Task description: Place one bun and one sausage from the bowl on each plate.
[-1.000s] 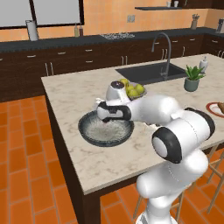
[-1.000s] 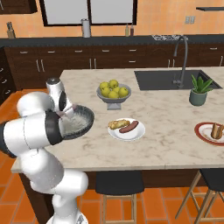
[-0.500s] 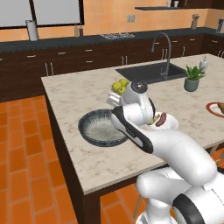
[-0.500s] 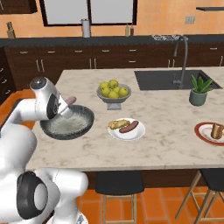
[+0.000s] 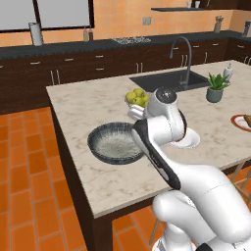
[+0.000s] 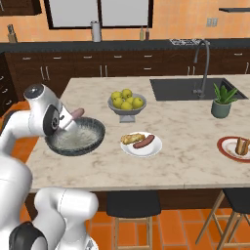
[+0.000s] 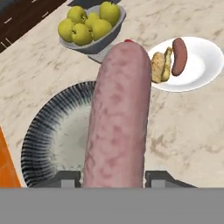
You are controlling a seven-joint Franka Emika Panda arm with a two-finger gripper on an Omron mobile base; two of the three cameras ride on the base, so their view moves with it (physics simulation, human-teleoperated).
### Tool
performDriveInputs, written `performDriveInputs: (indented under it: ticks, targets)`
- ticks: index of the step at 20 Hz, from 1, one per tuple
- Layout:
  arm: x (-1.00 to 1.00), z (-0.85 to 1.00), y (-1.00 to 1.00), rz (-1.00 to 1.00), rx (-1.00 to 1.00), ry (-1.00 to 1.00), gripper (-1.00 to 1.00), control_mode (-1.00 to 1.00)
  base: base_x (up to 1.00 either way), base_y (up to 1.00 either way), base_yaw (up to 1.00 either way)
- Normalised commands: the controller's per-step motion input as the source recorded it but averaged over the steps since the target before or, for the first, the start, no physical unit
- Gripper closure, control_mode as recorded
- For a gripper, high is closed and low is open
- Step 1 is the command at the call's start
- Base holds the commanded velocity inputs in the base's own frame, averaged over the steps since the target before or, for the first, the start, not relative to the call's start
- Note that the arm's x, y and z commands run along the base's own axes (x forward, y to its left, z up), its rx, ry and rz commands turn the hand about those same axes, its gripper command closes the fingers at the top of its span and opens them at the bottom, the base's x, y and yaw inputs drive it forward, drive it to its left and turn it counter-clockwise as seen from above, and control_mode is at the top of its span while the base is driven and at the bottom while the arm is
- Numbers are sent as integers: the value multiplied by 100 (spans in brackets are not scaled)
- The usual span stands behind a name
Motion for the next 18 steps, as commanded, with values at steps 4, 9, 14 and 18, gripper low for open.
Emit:
performDriveInputs:
  ticks: [4, 9, 14, 18]
  targets:
    - [-50, -3, -42, -7, 2, 0, 100, 100, -50, -50, -10]
    - [0, 0, 0, 0, 0, 0, 100, 100, -59, -100, -22]
    - [0, 0, 0, 0, 0, 0, 100, 100, 9, -100, -19]
    - [0, 0, 0, 0, 0, 0, 100, 100, 60, -100, -9]
